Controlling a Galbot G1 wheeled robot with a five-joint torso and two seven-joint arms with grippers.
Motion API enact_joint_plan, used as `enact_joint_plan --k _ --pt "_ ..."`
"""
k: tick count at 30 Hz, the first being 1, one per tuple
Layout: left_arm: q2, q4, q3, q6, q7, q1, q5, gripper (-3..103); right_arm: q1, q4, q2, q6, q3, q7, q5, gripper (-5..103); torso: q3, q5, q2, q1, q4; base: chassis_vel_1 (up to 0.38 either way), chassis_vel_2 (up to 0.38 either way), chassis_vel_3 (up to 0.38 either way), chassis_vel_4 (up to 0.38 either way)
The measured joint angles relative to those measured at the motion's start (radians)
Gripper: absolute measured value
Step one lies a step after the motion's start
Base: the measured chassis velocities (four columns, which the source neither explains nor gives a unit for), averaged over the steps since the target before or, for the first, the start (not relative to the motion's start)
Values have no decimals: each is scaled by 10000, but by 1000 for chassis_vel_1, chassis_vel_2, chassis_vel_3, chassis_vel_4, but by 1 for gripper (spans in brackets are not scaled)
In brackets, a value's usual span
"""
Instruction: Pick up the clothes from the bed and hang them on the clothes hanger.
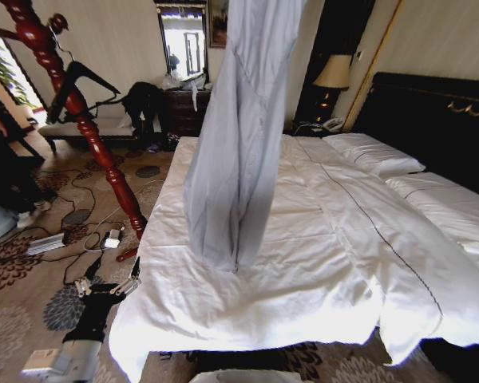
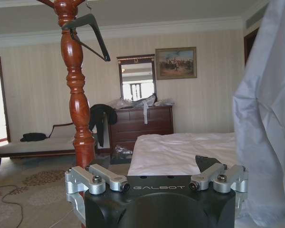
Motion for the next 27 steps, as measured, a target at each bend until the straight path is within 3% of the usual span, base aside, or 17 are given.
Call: enact_joint_plan --k 1,4,9,11,14,17,18,20,22,26,27 --pt "10 54 19 30 -5 -44 -13 100 -58 484 -107 -1 15 336 713 0 -1 -4 0 0 0 0 0 0 0" --pt "9 112 48 55 -11 -93 -13 100 -345 936 -149 -1 29 587 1135 0 -1 -7 0 -2 1 0 0 0 0" --pt "-78 211 89 73 -25 -134 0 100 -1940 1773 -139 1 128 905 1041 0 2 -4 0 -1 4 0 0 0 0" --pt "-154 314 15 31 -24 -59 -12 100 -3632 2099 -4 145 168 901 297 0 4 1 -2 1 5 0 0 0 0" --pt "-209 427 -87 -47 -22 24 -70 100 -4622 2145 160 269 173 892 -203 0 4 -2 -2 3 5 0 0 0 0" --pt "-347 624 -201 -168 -15 135 -116 100 -6621 1831 652 401 -34 626 -1466 0 4 -1 -2 2 4 0 0 0 0" --pt "-347 624 -201 -168 -15 135 -116 100 -6621 1831 652 401 -34 626 -1466 0 4 -1 -2 2 4 0 0 0 0" --pt "-449 709 -199 -182 -10 142 -93 100 -7770 1233 1113 575 -320 53 -2718 0 4 -4 -2 2 3 0 0 0 0" --pt "-477 733 -195 -180 -13 135 -77 100 -8052 1043 1277 619 -386 -125 -3105 0 5 -2 -3 3 2 0 0 0 0" --pt "-580 873 -165 -41 -58 -25 -50 100 -9670 -701 3076 833 -813 -1173 -5199 0 4 -4 -3 2 7 0 0 0 0" --pt "-580 873 -165 -41 -58 -25 -50 100 -9670 -701 3076 833 -813 -1173 -5199 0 4 -4 -3 2 7 0 0 0 0"
